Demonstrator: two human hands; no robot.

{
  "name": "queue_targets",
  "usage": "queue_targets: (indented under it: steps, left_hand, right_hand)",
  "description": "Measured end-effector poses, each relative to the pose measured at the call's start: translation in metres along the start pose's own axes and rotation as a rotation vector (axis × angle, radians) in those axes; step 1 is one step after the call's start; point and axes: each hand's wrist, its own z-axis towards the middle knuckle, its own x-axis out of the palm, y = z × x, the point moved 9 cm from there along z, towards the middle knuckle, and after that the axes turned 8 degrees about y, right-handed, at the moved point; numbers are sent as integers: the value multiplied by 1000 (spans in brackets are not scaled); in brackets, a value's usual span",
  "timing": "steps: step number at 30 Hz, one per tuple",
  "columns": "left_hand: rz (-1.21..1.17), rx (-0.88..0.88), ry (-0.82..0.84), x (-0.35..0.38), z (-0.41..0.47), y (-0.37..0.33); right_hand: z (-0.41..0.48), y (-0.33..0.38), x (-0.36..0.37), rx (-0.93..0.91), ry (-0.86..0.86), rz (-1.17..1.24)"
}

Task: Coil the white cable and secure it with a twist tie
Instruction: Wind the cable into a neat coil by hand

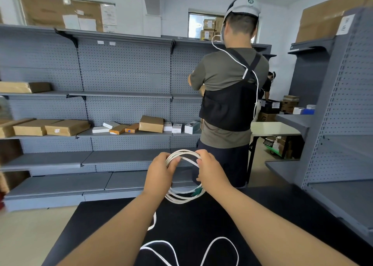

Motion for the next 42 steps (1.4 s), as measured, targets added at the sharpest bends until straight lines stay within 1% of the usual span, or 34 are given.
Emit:
queue_targets:
  steps: [3,8,11,14,19,21,24,26,28,31,33,36,39,42]
  left_hand:
    - [-25,16,36,0,2,-1]
    - [-133,5,34,-1,3,-1]
    - [-116,30,50,-1,3,-2]
    - [-38,59,78,1,4,-1]
    - [1,52,161,7,5,1]
    - [-81,-1,171,10,5,3]
    - [-372,-175,138,13,2,13]
    - [-499,-265,109,15,0,18]
    - [-475,-261,91,12,0,17]
    - [-385,-190,98,10,1,13]
    - [-334,-146,110,9,0,10]
    - [-251,-68,113,5,0,1]
    - [-179,-34,112,4,1,-4]
    - [-200,-52,93,5,-1,-1]
  right_hand:
    - [2,1,7,-32,47,-14]
    - [6,0,11,-43,53,-114]
    - [6,0,11,-58,56,-116]
    - [4,1,11,-62,65,-83]
    - [4,-4,7,-29,52,-13]
    - [3,-4,5,-30,36,17]
    - [3,-5,3,-19,20,37]
    - [3,-5,2,-12,5,43]
    - [3,-2,-1,-20,-16,44]
    - [2,0,-5,-37,-23,83]
    - [2,1,-7,-50,2,102]
    - [1,3,-4,-72,45,61]
    - [1,3,-7,-64,6,61]
    - [1,3,-10,-51,-42,93]
